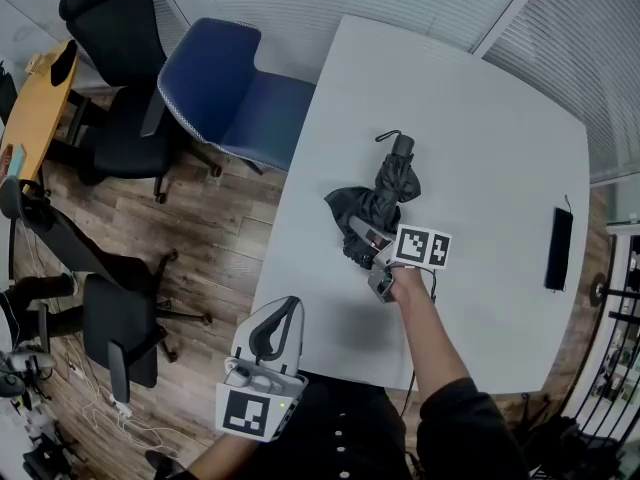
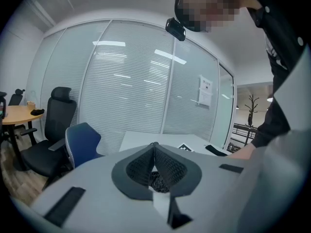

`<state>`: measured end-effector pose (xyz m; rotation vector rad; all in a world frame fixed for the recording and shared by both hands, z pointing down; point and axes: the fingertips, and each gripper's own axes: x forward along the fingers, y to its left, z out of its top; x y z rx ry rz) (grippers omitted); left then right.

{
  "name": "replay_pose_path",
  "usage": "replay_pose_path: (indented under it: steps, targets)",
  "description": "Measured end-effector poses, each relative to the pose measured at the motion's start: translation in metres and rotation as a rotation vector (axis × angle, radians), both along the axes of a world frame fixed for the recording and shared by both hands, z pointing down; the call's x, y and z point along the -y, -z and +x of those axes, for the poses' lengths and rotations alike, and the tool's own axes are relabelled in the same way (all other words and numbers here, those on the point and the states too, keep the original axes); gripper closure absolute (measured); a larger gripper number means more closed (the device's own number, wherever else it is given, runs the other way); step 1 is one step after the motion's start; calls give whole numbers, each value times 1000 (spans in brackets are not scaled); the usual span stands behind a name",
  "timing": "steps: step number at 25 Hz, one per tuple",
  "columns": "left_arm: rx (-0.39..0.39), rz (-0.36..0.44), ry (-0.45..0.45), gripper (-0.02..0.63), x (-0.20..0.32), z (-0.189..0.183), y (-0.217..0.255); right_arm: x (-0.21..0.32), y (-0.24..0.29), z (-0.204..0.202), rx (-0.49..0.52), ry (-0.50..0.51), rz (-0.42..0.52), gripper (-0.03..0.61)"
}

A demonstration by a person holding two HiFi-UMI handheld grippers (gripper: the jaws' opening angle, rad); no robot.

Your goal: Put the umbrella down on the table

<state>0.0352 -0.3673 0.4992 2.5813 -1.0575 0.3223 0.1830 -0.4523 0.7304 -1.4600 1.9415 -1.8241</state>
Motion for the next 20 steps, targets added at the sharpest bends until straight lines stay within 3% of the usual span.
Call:
replay_pose_path:
  steps: [11, 15, 20]
  targets:
    - [-5, 9, 0, 595, 6, 8, -1, 6, -13, 3, 96, -41, -132, 316]
    - [5, 23, -5, 595, 3, 9, 1, 9, -10, 6, 207, -95, -177, 283]
    - [4, 29, -5, 595, -2, 5, 6, 7, -5, 4, 215, -85, -207, 240]
